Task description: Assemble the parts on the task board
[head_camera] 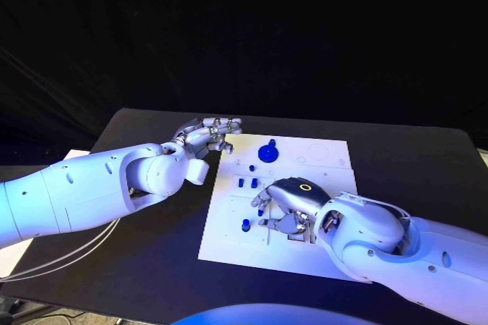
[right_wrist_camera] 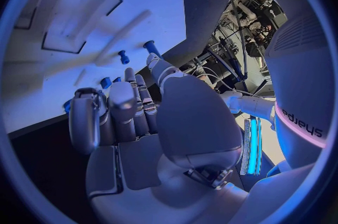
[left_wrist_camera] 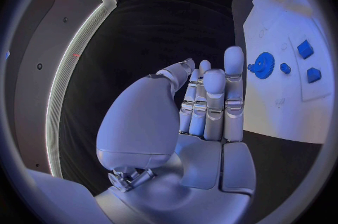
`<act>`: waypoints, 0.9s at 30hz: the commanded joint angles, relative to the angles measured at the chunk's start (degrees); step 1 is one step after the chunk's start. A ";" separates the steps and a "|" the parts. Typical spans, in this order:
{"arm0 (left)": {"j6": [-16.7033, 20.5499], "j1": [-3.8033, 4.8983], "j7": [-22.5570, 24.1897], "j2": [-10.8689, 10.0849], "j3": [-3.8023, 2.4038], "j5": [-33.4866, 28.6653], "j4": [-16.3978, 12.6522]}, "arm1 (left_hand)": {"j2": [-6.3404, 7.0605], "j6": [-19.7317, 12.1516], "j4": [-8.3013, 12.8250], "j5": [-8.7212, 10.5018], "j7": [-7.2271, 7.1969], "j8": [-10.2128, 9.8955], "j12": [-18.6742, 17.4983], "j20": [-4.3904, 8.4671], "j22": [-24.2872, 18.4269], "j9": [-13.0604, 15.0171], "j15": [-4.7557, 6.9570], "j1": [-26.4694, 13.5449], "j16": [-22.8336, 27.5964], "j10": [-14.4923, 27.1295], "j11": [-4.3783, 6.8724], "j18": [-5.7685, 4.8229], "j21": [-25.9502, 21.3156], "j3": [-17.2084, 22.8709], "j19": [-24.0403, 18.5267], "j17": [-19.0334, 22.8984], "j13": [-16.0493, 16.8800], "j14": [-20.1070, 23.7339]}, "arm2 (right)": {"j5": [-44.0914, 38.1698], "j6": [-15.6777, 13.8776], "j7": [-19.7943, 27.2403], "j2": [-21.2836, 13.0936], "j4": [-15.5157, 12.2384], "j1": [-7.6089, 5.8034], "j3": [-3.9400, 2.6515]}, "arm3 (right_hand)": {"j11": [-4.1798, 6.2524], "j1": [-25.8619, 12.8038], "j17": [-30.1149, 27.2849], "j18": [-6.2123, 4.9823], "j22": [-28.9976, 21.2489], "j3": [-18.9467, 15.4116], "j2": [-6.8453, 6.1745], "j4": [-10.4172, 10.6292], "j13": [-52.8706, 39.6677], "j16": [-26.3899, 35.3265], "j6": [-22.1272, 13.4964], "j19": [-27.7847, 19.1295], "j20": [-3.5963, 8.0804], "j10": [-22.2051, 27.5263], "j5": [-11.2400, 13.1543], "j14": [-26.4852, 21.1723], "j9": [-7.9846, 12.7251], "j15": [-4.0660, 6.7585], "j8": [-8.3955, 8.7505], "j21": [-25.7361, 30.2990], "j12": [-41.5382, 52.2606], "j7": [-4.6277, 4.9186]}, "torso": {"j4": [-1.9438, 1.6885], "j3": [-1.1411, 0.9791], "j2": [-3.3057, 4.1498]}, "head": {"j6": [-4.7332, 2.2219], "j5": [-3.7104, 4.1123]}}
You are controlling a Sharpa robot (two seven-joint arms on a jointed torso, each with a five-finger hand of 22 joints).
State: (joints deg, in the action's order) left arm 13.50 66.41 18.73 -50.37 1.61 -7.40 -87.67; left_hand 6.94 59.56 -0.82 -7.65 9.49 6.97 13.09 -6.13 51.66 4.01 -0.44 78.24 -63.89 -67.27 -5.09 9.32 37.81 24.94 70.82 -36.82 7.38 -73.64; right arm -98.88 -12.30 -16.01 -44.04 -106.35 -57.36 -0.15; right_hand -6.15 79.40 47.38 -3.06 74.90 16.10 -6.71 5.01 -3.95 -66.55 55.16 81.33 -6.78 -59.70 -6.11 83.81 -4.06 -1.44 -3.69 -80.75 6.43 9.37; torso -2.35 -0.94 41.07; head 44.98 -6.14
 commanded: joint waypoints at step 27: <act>-1.44 -0.33 0.23 0.31 0.12 -0.17 -0.68 | -0.67 -0.32 0.08 0.11 0.21 0.31 0.44 0.01 -0.17 -0.07 0.11 0.03 0.33 0.54 0.03 0.70 -0.34 -0.42 -0.29 0.14 0.07 0.49 | 12.41 -2.99 -20.76 -23.40 -10.57 -0.61 0.10 | 5.17 -7.60 25.67 2.27 12.36 -19.78 2.15 11.61 -63.93 -16.12 4.69 6.81 3.54 -20.48 -11.51 3.44 -5.40 4.47 -8.02 -7.42 61.16 -3.70 | 2.23 0.48 -0.76 | -2.20 6.76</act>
State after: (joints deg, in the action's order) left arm 13.28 66.13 18.66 -50.15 1.75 -7.40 -88.20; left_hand 6.94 59.56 -0.77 -7.65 9.49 6.96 13.28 -6.13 51.58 4.01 -0.42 78.24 -63.89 -67.28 -5.09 9.32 37.82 24.89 70.82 -36.76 7.36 -73.62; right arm -83.78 -17.35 -32.27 -67.63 -116.77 -58.23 -0.09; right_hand -0.86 72.00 72.94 -1.24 74.94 -3.46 -4.73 16.60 -67.54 -82.51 60.24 84.02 -3.26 -79.71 -17.43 84.02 -9.38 2.70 -11.51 -87.88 67.35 5.67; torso -0.06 -0.48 40.35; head 42.68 0.43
